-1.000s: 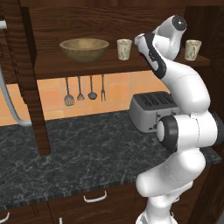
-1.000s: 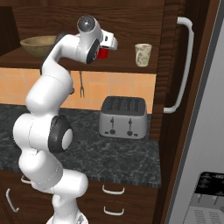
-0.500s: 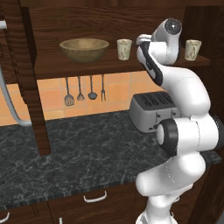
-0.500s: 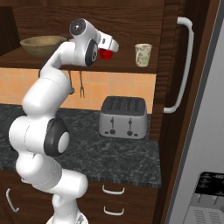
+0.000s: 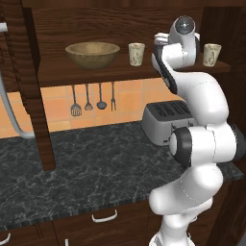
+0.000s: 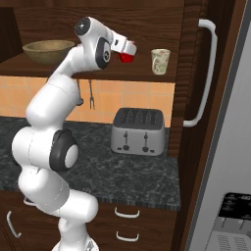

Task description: Gather all objects into one cabinet and sort the glasses and bowls to opposite sides.

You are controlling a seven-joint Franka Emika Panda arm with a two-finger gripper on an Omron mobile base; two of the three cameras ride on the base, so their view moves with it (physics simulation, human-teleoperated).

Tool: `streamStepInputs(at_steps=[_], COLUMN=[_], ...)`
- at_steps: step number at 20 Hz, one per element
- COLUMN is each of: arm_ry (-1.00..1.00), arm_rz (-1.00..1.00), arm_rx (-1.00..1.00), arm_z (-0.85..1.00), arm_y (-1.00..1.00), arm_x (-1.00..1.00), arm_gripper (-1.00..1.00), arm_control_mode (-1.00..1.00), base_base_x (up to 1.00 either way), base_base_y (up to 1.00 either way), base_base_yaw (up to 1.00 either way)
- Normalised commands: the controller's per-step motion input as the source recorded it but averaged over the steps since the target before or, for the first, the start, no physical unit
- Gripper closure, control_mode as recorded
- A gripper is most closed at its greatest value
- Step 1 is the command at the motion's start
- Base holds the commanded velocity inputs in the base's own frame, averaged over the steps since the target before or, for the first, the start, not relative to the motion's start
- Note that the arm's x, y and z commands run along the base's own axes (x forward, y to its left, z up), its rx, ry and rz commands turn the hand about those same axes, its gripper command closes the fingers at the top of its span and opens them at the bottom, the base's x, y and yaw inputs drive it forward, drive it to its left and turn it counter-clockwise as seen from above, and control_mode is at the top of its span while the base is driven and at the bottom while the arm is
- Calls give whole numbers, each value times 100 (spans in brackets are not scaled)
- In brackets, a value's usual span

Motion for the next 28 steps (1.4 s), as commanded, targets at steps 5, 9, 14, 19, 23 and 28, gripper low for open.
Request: streamStepInputs(at_steps=[5,9,14,19,23,28], arm_ry=[0,0,0,0,0,0], arm_rz=[-13,-15,-15,-13,-8,0], arm_rx=[0,0,0,0,0,0], arm_z=[1,0,0,0,-1,-8], arm_y=[-29,-27,-32,-31,-14,0], arm_x=[0,0,0,0,1,1], arm_gripper=[100,100,100,100,100,100], arm_control_mode=[-100,-100,-100,-100,-100,-100], base_base_x=[0,0,0,0,0,0], base_base_y=[0,0,0,0,0,0], base_base_yaw=[0,0,0,0,0,0])
